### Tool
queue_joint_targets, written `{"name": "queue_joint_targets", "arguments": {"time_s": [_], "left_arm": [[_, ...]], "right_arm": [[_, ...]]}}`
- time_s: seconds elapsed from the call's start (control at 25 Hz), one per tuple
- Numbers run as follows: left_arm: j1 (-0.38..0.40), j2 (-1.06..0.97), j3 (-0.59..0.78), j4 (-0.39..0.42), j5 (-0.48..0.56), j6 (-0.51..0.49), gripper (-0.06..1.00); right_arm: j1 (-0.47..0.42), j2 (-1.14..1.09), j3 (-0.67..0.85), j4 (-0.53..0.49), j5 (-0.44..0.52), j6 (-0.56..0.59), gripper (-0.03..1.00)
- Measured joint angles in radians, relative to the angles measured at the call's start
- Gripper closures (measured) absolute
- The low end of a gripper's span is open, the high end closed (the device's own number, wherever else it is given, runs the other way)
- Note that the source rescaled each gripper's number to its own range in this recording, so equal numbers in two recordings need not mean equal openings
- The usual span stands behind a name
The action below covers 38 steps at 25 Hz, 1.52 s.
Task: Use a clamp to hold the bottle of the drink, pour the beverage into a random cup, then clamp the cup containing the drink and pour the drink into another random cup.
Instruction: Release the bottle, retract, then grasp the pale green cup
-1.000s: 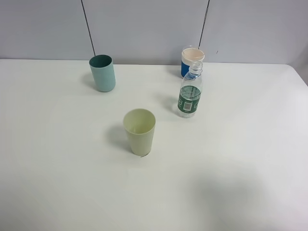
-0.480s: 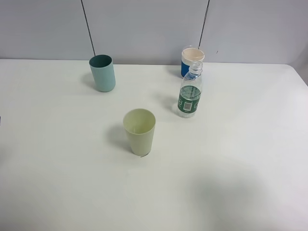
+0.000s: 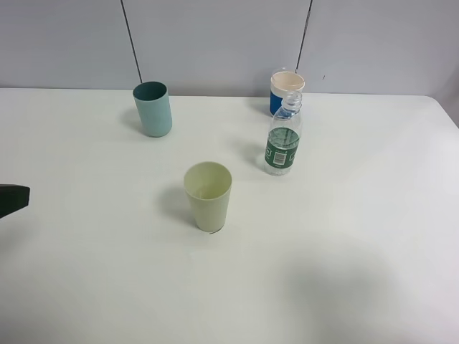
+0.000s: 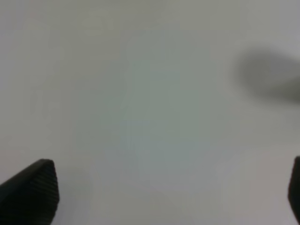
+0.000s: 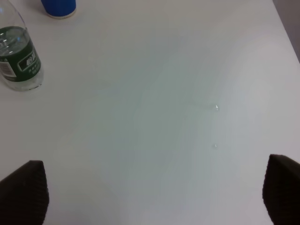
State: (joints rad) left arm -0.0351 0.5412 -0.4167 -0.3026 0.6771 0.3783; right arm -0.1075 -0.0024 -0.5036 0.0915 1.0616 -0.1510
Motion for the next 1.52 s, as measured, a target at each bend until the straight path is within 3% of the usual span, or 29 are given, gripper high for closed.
{"name": "queue_joint_targets", "arguments": {"time_s": [0.36, 0.76, 1.12, 1.36, 1.52], "left_arm": [[-0.14, 0.167, 0.0, 0.022, -0.009, 0.0, -0.05], [-0.388, 0.388, 0.0, 0.038, -0.077, -0.024, -0.05], [-0.581, 0.537, 0.005, 0.039, -0.373, -0.089, -0.06], [-0.678, 0.633, 0.131, 0.052, -0.677, -0.09, -0.06], [-0.716, 0.7, 0.159, 0.053, -0.827, -0.09, -0.06]], "right_arm": [[0.0, 0.0, 0.0, 0.0, 0.0, 0.0, 0.15], [0.0, 0.0, 0.0, 0.0, 0.0, 0.0, 0.15], [0.0, 0.0, 0.0, 0.0, 0.0, 0.0, 0.15], [0.0, 0.0, 0.0, 0.0, 0.0, 0.0, 0.15], [0.0, 0.0, 0.0, 0.0, 0.0, 0.0, 0.15]]}}
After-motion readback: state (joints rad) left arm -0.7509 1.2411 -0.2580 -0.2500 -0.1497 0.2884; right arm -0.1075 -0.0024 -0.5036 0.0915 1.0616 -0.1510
